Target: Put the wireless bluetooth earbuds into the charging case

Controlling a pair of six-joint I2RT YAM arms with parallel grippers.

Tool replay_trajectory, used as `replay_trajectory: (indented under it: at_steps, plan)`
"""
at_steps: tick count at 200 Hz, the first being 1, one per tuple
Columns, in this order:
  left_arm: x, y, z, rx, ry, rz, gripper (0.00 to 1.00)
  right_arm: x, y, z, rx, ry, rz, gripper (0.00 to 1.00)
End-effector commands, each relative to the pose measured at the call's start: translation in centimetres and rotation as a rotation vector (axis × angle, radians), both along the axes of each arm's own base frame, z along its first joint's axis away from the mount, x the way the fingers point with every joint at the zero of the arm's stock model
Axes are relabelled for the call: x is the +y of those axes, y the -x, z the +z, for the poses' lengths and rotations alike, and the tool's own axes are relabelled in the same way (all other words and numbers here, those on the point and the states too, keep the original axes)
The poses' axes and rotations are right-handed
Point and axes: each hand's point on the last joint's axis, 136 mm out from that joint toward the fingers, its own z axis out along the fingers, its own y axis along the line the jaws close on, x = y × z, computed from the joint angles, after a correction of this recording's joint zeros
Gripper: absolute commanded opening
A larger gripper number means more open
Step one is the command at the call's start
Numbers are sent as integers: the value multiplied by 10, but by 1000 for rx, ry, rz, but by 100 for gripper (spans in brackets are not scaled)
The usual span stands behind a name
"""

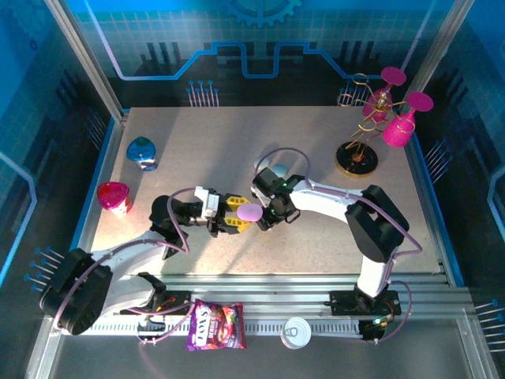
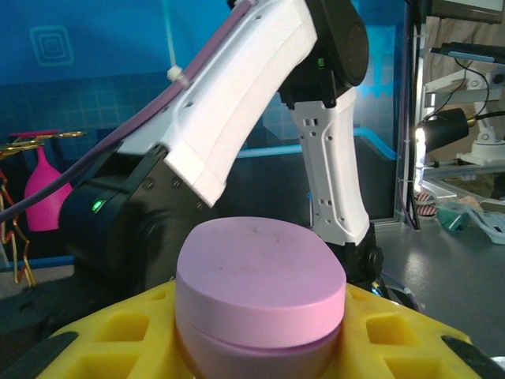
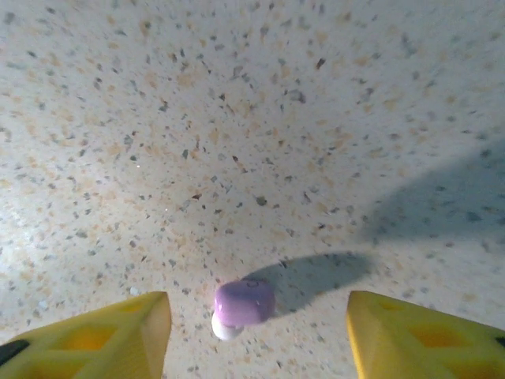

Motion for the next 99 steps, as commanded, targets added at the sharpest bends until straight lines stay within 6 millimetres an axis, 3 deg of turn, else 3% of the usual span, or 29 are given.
replay_trajectory:
  at_steps: [1,34,50,54,79,99]
  plan:
    - [0,-6,5,-36,-3,57,32,-4,-11,35,-123,-78,-49,68]
    - [1,-8,9,-16,0,68,32,-1,-7,92,-325,-294,27,80]
    - [1,-9,9,-7,-2,69,32,8,6,137,-433,-465,121,83]
    - [1,-8,8,-4,-4,69,32,7,14,138,-438,-491,156,85]
    - [1,-9,8,7,-10,70,32,14,55,194,-555,-679,387,89]
    - [0,-10,8,10,-12,68,32,15,86,226,-603,-779,546,89]
